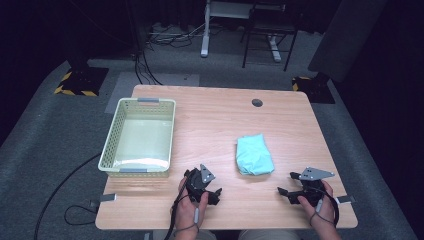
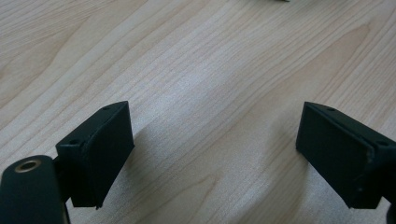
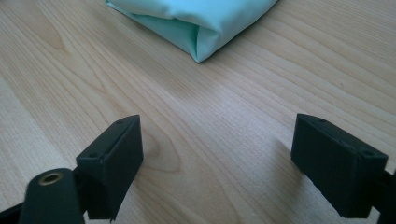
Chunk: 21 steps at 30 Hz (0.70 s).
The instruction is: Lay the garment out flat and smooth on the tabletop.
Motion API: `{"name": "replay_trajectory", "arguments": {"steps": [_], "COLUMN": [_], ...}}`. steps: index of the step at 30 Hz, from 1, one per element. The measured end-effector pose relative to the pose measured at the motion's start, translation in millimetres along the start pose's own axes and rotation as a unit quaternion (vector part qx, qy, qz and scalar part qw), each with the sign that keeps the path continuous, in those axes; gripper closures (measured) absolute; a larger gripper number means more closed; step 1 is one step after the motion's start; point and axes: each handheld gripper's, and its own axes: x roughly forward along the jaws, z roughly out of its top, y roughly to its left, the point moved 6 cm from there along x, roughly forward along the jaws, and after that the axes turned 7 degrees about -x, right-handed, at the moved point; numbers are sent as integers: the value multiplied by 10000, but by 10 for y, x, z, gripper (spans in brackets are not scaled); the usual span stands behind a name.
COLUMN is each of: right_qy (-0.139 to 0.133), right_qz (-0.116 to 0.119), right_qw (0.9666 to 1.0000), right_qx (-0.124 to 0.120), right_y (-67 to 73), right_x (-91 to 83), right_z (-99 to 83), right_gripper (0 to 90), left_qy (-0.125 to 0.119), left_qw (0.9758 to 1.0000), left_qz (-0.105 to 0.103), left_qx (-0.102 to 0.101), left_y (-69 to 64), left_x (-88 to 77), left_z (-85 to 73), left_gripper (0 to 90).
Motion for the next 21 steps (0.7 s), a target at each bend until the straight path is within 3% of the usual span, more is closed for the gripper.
{"name": "replay_trajectory", "arguments": {"steps": [21], "right_qy": [4], "right_qz": [-5], "right_qw": [10000], "right_qx": [9], "right_y": [-1], "right_x": [0], "right_z": [0], "right_gripper": [172], "left_qy": [14], "left_qw": [10000], "left_qz": [-36], "left_qx": [1], "left_y": [1], "left_x": [3], "left_z": [1], "left_gripper": [104]}}
